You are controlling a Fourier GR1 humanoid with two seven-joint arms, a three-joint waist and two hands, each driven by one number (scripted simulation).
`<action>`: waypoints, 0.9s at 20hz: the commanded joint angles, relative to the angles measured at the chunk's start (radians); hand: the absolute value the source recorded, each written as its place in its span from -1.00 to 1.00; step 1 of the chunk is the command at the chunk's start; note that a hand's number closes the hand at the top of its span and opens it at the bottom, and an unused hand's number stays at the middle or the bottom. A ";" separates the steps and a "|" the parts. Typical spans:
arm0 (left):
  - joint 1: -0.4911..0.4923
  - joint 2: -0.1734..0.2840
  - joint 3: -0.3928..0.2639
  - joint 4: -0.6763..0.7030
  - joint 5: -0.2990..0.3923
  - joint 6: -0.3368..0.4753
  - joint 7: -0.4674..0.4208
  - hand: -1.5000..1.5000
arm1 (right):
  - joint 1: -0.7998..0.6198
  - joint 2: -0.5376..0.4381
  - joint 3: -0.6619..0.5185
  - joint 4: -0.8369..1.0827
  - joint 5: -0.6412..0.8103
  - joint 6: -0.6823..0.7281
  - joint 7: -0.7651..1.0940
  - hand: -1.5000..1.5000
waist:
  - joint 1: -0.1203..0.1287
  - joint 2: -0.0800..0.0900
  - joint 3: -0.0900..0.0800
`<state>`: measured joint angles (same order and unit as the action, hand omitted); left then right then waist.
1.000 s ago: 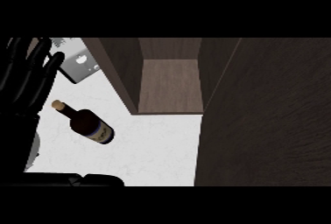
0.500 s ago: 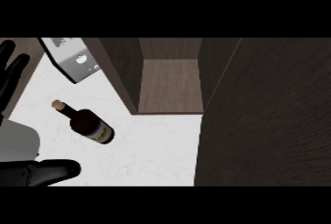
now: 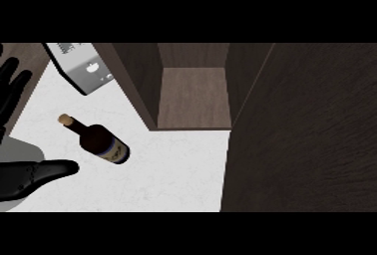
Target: Pick up the wine, place it into the cabinet and close the cabinet
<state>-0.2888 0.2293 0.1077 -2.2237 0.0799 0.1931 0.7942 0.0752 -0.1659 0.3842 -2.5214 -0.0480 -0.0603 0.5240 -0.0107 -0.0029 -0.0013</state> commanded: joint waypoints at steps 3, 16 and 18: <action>0.065 -0.021 0.024 0.085 0.023 -0.038 -0.100 -1.00 | 0.010 -0.024 -0.009 -0.255 -0.020 -0.032 0.134 -1.00 | -0.006 0.000 0.000; 0.262 -0.072 0.029 0.315 0.059 -0.202 -0.426 -1.00 | 0.023 -0.036 0.012 -0.236 -0.007 -0.042 0.100 -1.00 | -0.004 0.000 0.000; 0.227 -0.059 0.053 0.365 0.071 -0.207 -0.437 -1.00 | 0.023 -0.048 0.005 -0.254 -0.012 -0.041 0.112 -1.00 | -0.006 0.000 0.000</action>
<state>-0.0584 0.1684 0.1478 -1.9443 0.1442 0.0143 0.4182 0.0511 -0.1843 0.3948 -2.5249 -0.0398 -0.0994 0.5357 -0.0168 -0.0031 -0.0010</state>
